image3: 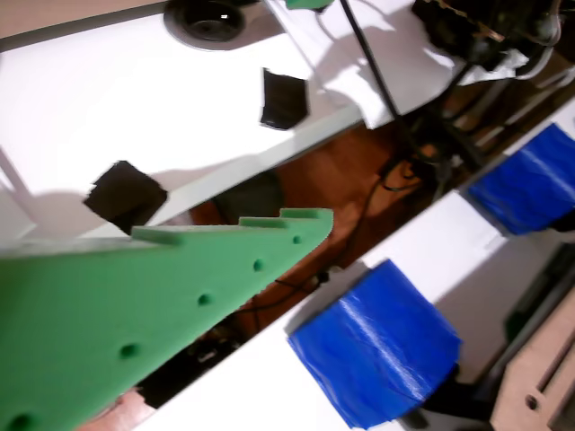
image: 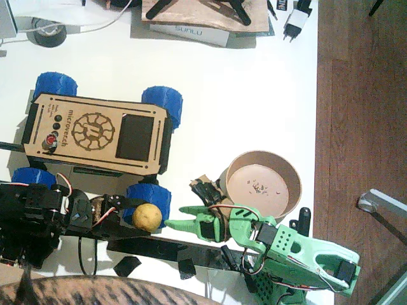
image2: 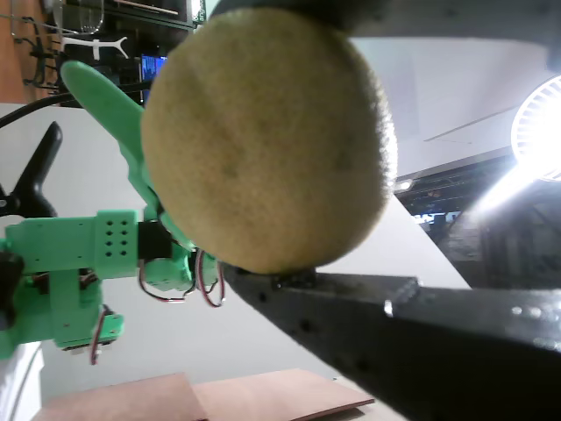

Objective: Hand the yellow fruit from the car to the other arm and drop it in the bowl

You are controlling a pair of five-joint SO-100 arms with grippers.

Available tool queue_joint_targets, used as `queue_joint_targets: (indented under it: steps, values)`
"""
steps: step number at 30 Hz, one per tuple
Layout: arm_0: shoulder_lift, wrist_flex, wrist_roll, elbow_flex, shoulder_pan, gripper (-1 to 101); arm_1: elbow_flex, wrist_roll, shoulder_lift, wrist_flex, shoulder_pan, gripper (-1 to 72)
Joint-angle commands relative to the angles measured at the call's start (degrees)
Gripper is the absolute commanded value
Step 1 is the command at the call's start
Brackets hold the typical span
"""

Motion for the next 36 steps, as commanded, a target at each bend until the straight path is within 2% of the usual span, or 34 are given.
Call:
queue_joint_targets:
  steps: [1, 7, 17, 30, 36]
  values:
    - [2.1, 0.0, -0.8, -0.6, 0.1, 0, -4.3, -1.4, 0.1, -2.2, 0.6, 23.3]
    - [1.9, -0.2, -0.8, -0.6, 0.1, 0, -5.0, -2.3, 1.0, -4.0, 0.6, 23.4]
    - [1.8, -0.2, -0.8, -0.6, 0.1, 0, -2.2, -2.1, 5.8, -2.5, 1.7, 23.9]
    - [1.4, -0.2, -0.8, -0.6, 0.1, 0, -12.3, -2.2, -9.8, -11.0, 4.7, 25.2]
    - [1.3, 0.0, -0.8, -0.6, 0.1, 0, -12.8, -2.2, -10.9, -13.1, 4.7, 25.6]
